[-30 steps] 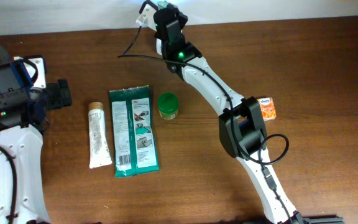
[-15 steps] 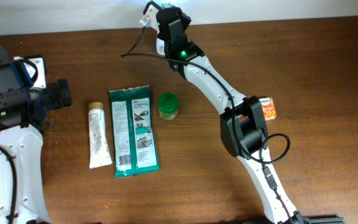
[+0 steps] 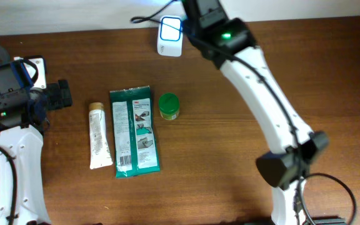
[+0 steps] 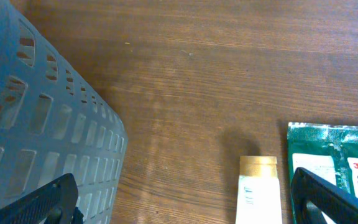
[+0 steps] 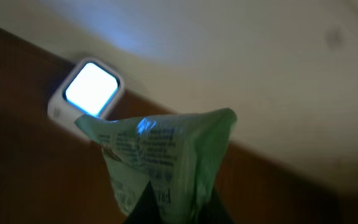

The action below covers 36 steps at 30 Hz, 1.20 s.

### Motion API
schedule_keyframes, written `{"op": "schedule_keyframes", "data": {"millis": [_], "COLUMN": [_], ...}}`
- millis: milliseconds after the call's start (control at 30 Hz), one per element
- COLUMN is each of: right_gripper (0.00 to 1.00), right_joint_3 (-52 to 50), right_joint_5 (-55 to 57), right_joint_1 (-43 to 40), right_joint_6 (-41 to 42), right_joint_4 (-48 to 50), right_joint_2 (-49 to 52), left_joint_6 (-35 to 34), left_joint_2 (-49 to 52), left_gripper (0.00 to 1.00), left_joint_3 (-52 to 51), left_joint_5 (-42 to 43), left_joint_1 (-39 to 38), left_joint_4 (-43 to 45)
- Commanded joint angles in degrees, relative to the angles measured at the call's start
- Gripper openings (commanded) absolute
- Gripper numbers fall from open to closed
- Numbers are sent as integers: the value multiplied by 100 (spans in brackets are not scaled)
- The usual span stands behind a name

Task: Scan the item barcode
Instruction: 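Carry the pouch right and set it beside the orange box, release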

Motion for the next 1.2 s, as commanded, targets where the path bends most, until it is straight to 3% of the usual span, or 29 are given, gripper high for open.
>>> {"op": "schedule_keyframes", "data": {"millis": [0, 133, 267, 633, 1167], "right_gripper": [4, 4, 4, 4, 4], "right_joint_3": [35, 22, -387, -2887, -3368], "right_joint_5": [-682, -2068, -2756, -3237, -2865], "right_joint_1": [-396, -997, -1558, -2557, -3379], "right_joint_6": [1672, 1700, 1700, 1698, 1834], "right_joint_4": [-1086, -2391, -2791, -1696, -1567], "right_joint_2": [-190, -42, 140, 157, 157], "left_joint_6": [31, 31, 31, 31, 31], "left_joint_2": [-81, -81, -81, -81, -81], "left_gripper": [99, 99, 99, 99, 99], "left_joint_3": [79, 79, 79, 79, 79], "left_joint_5": [-20, -20, -20, -20, -20], "left_joint_1": [22, 22, 20, 20, 22], "left_joint_4": [9, 9, 9, 9, 9]}}
